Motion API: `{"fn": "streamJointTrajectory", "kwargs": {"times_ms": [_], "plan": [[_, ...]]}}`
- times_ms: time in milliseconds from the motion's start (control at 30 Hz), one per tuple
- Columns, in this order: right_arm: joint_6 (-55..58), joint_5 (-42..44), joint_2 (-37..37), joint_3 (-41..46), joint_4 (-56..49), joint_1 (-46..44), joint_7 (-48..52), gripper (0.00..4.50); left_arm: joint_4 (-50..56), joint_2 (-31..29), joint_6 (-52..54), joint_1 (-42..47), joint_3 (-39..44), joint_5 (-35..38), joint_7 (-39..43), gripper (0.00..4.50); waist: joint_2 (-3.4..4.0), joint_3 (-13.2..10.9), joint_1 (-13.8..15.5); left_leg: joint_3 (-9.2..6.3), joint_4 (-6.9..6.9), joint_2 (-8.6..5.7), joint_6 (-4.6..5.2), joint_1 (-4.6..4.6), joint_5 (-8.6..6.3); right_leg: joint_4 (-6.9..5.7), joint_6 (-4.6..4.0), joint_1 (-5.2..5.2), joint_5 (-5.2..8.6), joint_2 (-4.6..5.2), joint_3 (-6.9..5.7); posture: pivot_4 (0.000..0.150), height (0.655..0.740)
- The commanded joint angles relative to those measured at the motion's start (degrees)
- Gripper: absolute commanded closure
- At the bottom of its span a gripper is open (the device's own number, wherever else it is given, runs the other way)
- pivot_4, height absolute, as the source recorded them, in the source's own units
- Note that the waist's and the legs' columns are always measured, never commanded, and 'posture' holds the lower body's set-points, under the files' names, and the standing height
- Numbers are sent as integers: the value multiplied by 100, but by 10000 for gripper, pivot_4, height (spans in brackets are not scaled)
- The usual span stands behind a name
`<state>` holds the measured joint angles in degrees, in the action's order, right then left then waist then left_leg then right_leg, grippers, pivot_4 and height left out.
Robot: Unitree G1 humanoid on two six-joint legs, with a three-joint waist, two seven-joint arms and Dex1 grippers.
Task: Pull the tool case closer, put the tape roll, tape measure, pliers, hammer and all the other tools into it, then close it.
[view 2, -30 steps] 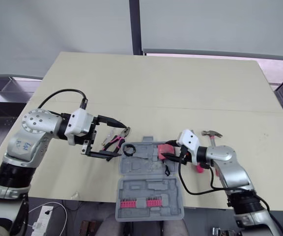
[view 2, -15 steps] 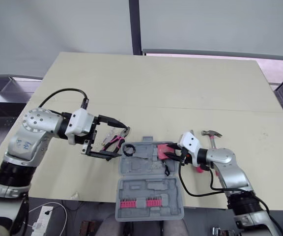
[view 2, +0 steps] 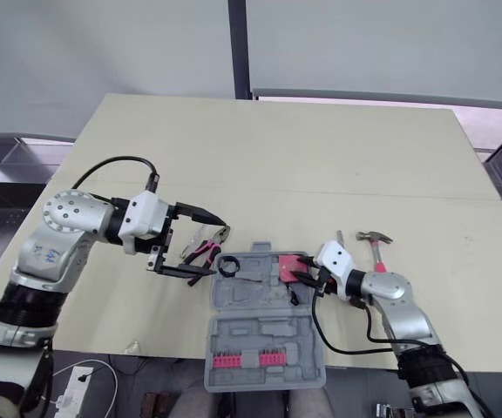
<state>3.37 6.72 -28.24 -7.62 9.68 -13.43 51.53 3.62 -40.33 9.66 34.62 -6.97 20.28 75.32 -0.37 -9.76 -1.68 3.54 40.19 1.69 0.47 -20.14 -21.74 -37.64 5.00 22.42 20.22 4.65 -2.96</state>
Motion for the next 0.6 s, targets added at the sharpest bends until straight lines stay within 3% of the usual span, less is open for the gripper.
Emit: {"fn": "streamJointTrajectory", "kwargs": {"times_ms": [33,133,367,467,600], "plan": [[850,-76,154,-179,291,302,-236,27699,-17,3,-90,88,71,17,20,0,-4,4,-2,0,0,0,0,3,0,0,0,-3,0,0,0,1500,7400],[1424,128,307,-26,194,304,-446,27699,-31,13,-86,81,79,20,1,0,-30,22,-10,-1,-1,5,0,5,0,-2,-3,-4,1,-1,0,1500,7400],[987,645,361,575,-1012,436,-593,27699,38,305,173,-338,481,59,-951,0,-37,29,12,-8,-6,0,-1,-1,0,2,-3,-2,1,6,0,1500,7400],[1422,1023,-19,1141,-2189,710,-691,27699,255,490,215,-973,1002,-132,-1963,0,0,6,17,-10,-9,-3,-1,-16,0,3,-3,13,1,10,0,1500,7400],[2055,1517,-999,2358,-2873,1534,-369,27699,448,240,749,-2011,1867,280,-2301,0,15,-4,21,-12,-17,-2,0,-15,0,7,-2,14,1,12,-2,1500,7400]]}}
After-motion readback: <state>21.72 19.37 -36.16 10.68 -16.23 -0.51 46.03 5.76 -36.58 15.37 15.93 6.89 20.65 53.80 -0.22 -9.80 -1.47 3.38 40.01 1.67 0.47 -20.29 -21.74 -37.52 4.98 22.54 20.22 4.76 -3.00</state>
